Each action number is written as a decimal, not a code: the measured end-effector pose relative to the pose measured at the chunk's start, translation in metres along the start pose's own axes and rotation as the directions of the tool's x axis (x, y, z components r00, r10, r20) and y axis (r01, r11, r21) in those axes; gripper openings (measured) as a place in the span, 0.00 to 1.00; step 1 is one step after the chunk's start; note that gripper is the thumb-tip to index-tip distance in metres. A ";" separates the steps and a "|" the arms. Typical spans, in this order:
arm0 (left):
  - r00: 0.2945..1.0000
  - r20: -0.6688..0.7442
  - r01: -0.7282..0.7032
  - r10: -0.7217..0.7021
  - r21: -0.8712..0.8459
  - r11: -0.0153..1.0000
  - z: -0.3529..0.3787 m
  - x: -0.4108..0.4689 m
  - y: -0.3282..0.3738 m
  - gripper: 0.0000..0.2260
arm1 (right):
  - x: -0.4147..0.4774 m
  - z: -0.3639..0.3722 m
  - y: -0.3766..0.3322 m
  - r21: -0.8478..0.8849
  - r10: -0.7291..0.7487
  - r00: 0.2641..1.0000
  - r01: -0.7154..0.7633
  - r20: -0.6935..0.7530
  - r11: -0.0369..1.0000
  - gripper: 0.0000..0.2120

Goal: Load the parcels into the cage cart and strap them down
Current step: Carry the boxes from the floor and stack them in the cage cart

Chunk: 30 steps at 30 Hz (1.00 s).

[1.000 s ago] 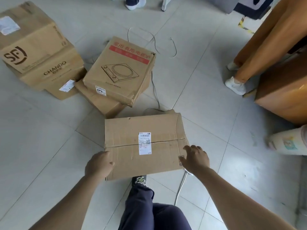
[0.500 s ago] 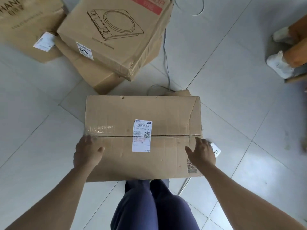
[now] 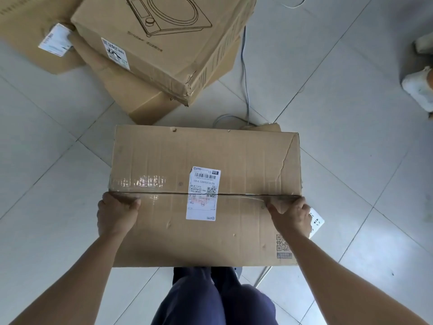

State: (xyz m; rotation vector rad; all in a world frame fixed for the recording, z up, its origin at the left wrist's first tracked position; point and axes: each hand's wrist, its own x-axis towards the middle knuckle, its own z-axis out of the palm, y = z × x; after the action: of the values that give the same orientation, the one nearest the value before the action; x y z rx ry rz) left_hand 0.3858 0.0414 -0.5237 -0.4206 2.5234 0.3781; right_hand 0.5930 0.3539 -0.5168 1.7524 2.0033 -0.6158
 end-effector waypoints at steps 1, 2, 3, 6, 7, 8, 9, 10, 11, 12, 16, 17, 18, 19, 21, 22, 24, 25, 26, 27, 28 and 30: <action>1.000 0.001 -0.005 0.005 -0.002 1.000 -0.005 -0.001 0.002 0.32 | 0.000 -0.005 -0.003 0.002 0.005 1.000 -0.005 -0.007 1.000 0.47; 1.000 -0.004 -0.007 0.007 -0.002 1.000 -0.011 -0.003 0.004 0.32 | -0.001 -0.011 -0.007 -0.002 0.004 1.000 -0.004 -0.015 1.000 0.46; 1.000 -0.014 -0.006 0.006 -0.003 1.000 -0.018 -0.006 0.006 0.32 | -0.003 -0.019 -0.012 -0.008 0.001 1.000 -0.001 -0.024 1.000 0.46; 0.999 -0.039 -0.013 0.013 0.001 1.000 -0.044 -0.019 0.014 0.31 | -0.016 -0.050 -0.028 -0.027 -0.005 0.999 0.004 -0.051 1.000 0.42; 0.999 -0.043 -0.012 0.012 0.004 1.000 -0.054 -0.024 0.015 0.31 | -0.023 -0.061 -0.034 -0.031 -0.010 0.998 0.008 -0.057 0.999 0.41; 0.999 -0.045 -0.007 0.007 0.005 1.000 -0.065 -0.030 0.017 0.32 | -0.030 -0.074 -0.040 -0.031 -0.017 0.998 0.015 -0.064 0.999 0.40; 0.999 -0.049 -0.003 0.003 0.006 1.000 -0.078 -0.036 0.018 0.32 | -0.039 -0.086 -0.046 -0.029 -0.027 0.997 0.025 -0.072 0.999 0.39; 0.998 -0.055 -0.002 0.003 0.004 1.000 -0.090 -0.043 0.019 0.32 | -0.048 -0.098 -0.051 -0.028 -0.039 0.996 0.037 -0.082 0.999 0.38; 0.998 -0.065 -0.006 0.006 0.000 1.000 -0.104 -0.050 0.019 0.32 | -0.057 -0.109 -0.057 -0.027 -0.050 0.994 0.048 -0.093 0.999 0.37; 0.997 -0.079 -0.008 0.008 -0.006 1.000 -0.119 -0.058 0.020 0.32 | -0.067 -0.121 -0.062 -0.024 -0.063 0.992 0.060 -0.105 0.998 0.36; 0.989 -0.147 0.011 -0.020 -0.062 0.998 -0.181 -0.091 0.023 0.32 | -0.109 -0.168 -0.081 -0.006 -0.132 0.980 0.133 -0.150 0.991 0.36; 0.986 -0.165 0.017 -0.031 -0.081 0.997 -0.198 -0.099 0.023 0.32 | -0.120 -0.179 -0.085 -0.001 -0.153 0.975 0.155 -0.162 0.988 0.37; 0.982 -0.182 0.024 -0.041 -0.098 0.995 -0.214 -0.107 0.022 0.32 | -0.130 -0.190 -0.090 0.007 -0.174 0.969 0.178 -0.173 0.984 0.38; 0.978 -0.200 0.027 -0.049 -0.112 0.993 -0.230 -0.115 0.021 0.32 | -0.141 -0.202 -0.095 0.017 -0.196 0.963 0.203 -0.184 0.979 0.38; 0.970 -0.233 0.032 -0.067 -0.149 0.988 -0.262 -0.132 0.017 0.32 | -0.163 -0.224 -0.107 0.034 -0.246 0.947 0.258 -0.206 0.966 0.39; 0.965 -0.249 0.036 -0.079 -0.174 0.984 -0.278 -0.140 0.013 0.32 | -0.175 -0.236 -0.113 0.042 -0.271 0.937 0.287 -0.218 0.957 0.39; 0.953 -0.284 0.041 -0.106 -0.226 0.973 -0.308 -0.158 0.007 0.32 | -0.198 -0.259 -0.126 0.062 -0.326 0.913 0.351 -0.244 0.934 0.40; 0.945 -0.304 0.041 -0.119 -0.251 0.967 -0.324 -0.168 0.002 0.32 | -0.210 -0.270 -0.133 0.074 -0.358 0.898 0.387 -0.255 0.919 0.40; 0.937 -0.325 0.038 -0.129 -0.273 0.961 -0.338 -0.179 -0.002 0.32 | -0.222 -0.280 -0.139 0.085 -0.391 0.881 0.426 -0.265 0.901 0.40; 0.927 -0.347 0.034 -0.141 -0.296 0.955 -0.352 -0.189 -0.008 0.31 | -0.234 -0.290 -0.145 0.093 -0.425 0.863 0.463 -0.274 0.881 0.39; 0.917 -0.368 0.033 -0.155 -0.317 0.948 -0.365 -0.200 -0.015 0.30 | -0.247 -0.298 -0.150 0.096 -0.458 0.844 0.499 -0.281 0.861 0.39; 0.893 -0.406 0.040 -0.192 -0.354 0.934 -0.389 -0.222 -0.032 0.29 | -0.272 -0.313 -0.160 0.092 -0.527 0.801 0.570 -0.284 0.816 0.39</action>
State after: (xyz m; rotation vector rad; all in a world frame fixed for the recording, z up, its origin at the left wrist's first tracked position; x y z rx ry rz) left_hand 0.3924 -0.0756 -0.0900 -0.8755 2.8468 0.7472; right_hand 0.4646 0.2946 -0.0953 1.3640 2.7498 -0.7996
